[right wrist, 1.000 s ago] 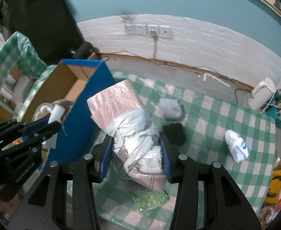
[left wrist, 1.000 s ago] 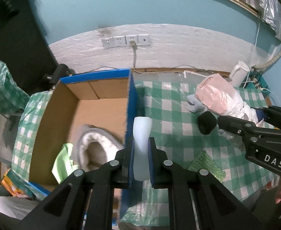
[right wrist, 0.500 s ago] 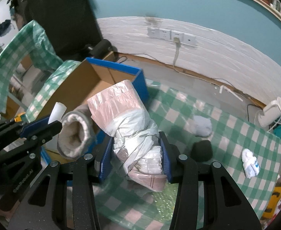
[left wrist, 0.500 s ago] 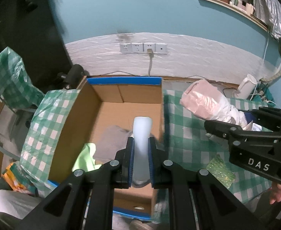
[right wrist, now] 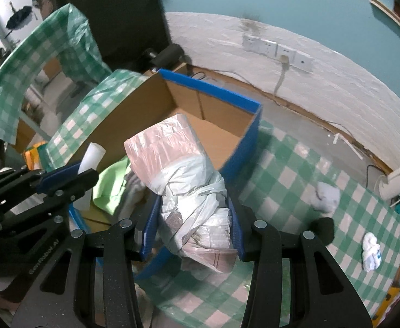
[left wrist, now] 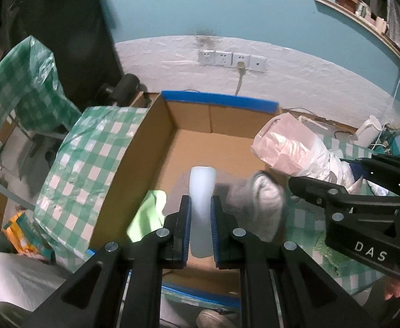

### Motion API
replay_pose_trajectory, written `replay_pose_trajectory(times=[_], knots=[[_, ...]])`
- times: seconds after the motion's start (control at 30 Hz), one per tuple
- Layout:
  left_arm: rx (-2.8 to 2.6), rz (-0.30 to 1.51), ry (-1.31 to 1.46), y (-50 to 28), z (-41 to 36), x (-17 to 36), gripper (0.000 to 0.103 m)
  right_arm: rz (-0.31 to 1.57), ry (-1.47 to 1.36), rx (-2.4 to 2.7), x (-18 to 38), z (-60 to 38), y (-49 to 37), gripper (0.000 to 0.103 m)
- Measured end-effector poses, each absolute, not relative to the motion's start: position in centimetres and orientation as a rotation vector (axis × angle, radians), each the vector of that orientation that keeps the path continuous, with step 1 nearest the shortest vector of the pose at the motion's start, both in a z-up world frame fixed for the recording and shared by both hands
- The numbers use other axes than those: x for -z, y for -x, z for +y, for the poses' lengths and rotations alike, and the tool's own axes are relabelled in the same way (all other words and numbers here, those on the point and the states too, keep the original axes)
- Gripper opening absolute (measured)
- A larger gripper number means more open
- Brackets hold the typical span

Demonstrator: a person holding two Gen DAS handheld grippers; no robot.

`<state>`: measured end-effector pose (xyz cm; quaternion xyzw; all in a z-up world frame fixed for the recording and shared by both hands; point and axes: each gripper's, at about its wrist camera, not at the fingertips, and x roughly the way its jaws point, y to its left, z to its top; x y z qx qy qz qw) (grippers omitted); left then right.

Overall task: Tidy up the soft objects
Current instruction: 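Carry the plastic bundle with the right tool while the left tool carries the foam stick to the box, then open both tools to drop the bundle and foam stick into the box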

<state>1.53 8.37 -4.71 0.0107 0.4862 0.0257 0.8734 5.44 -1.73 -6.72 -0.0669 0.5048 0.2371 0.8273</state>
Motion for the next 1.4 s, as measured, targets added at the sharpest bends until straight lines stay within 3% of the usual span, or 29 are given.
replay_pose_trajectory(times=[0.8, 0.93, 1.0, 1.07, 1.4], knots=[[-0.141, 1.126, 0.033, -2.4, 13.3, 9.2, 0.016, 1.175, 0.153, -0.571, 11.4, 4.7, -6.4, 0.047], [-0.157, 1.159, 0.073, -2.6, 14.0, 9.8, 0.029, 1.157, 0.133, -0.558, 11.4, 4.5, -6.4, 0.055], [-0.175, 1.157, 0.069, -2.6, 14.2, 9.8, 0.038, 1.145, 0.131, -0.542, 11.3, 4.2, -6.3, 0.065], [-0.188, 1.149, 0.068, -2.5, 14.3, 9.5, 0.051, 1.122, 0.118, -0.529, 10.8, 3.7, -6.3, 0.065], [-0.162, 1.087, 0.040, -2.1, 12.9, 7.5, 0.066, 1.072, 0.068, -0.514, 9.0, 1.5, -5.9, 0.065]])
